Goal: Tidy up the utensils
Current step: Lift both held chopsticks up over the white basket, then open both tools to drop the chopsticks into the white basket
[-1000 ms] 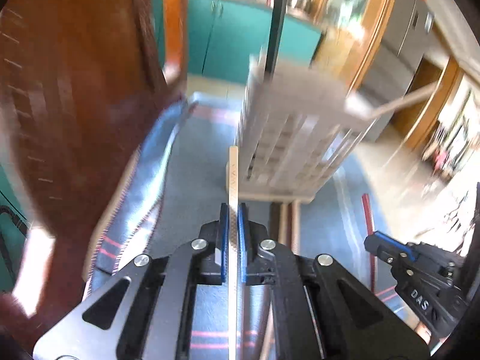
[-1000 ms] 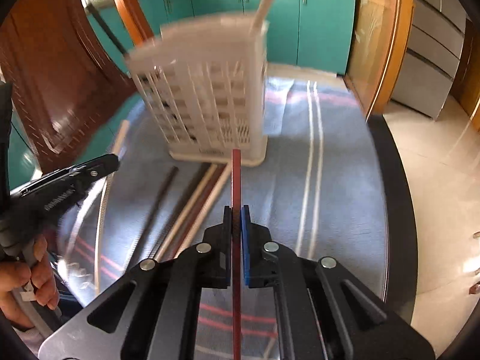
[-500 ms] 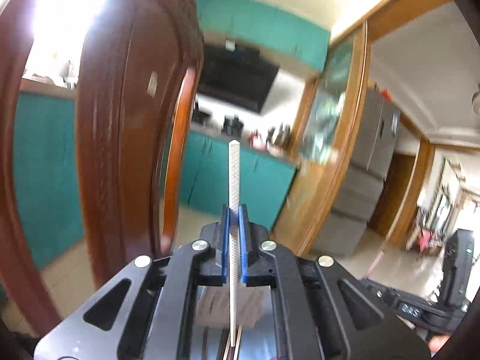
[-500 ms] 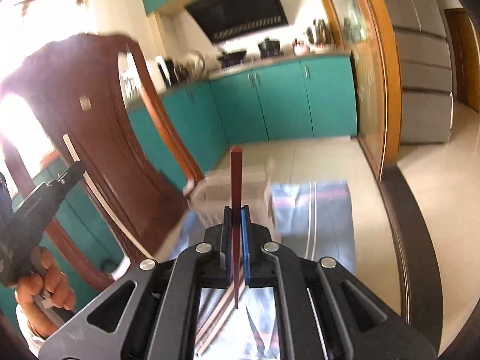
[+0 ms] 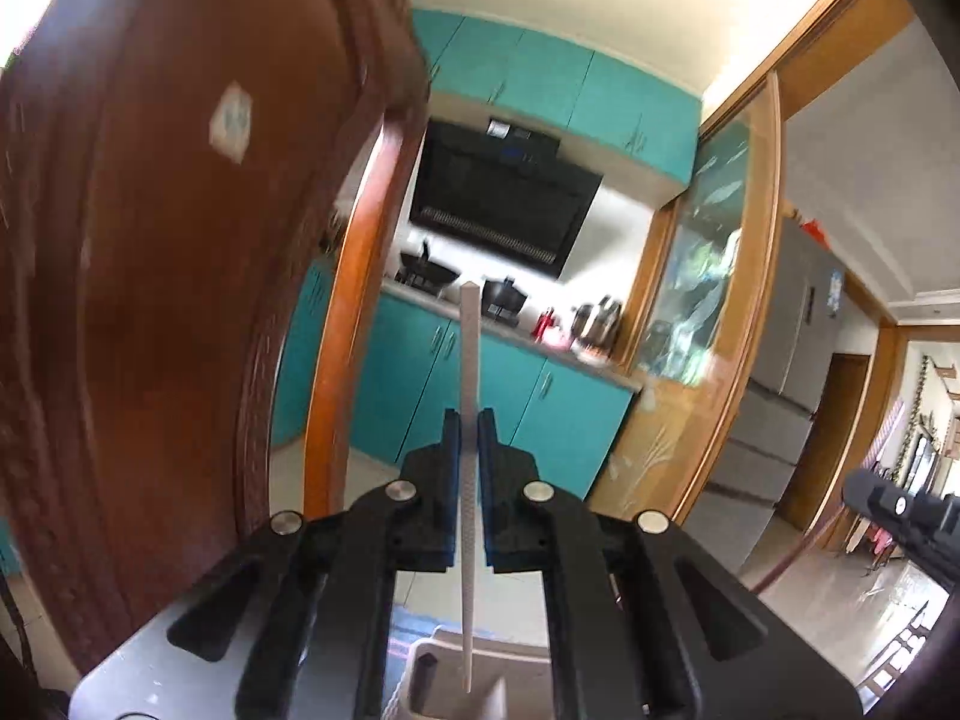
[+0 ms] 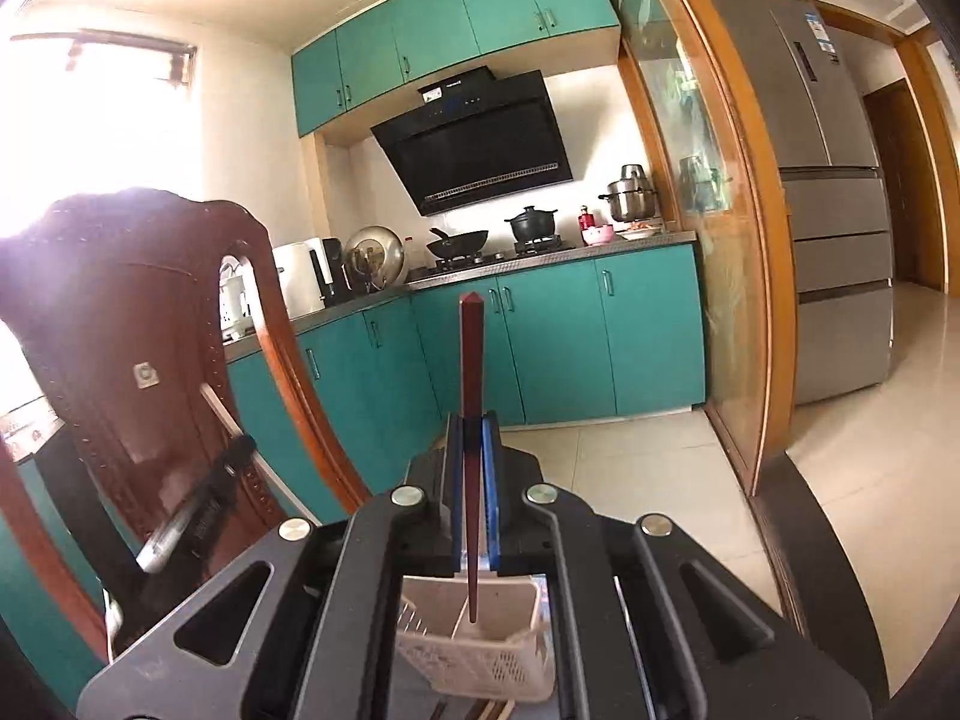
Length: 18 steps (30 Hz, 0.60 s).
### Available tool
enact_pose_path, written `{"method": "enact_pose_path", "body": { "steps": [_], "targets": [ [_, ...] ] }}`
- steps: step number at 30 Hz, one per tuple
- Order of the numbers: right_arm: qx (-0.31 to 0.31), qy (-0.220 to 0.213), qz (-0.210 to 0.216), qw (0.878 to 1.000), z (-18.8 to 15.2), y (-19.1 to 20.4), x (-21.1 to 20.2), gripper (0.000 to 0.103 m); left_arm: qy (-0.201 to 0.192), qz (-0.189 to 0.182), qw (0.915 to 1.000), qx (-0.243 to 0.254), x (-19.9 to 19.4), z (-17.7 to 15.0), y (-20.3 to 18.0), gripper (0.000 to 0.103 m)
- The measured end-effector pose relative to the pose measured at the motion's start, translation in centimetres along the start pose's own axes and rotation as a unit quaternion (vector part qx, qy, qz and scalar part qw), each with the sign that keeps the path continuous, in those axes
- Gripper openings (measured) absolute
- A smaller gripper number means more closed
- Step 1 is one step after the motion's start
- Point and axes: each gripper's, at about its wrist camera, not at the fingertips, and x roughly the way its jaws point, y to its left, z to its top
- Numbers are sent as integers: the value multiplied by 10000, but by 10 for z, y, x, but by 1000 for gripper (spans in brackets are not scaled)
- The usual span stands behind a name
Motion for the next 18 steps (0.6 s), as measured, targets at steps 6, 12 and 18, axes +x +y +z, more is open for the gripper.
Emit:
{"method": "enact_pose_path", "body": {
  "steps": [6,12,18],
  "targets": [
    [-14,629,7,9980,-43,-1,55,6,357,15,9988,324,21,-35,1,7],
    [-254,872,-94,9958,-72,5,69,7,608,-113,9973,385,28,-51,8,7],
    [-355,799,-194,9960,-69,11,57,8,605,-301,9969,410,17,-49,7,18]
  ]
}}
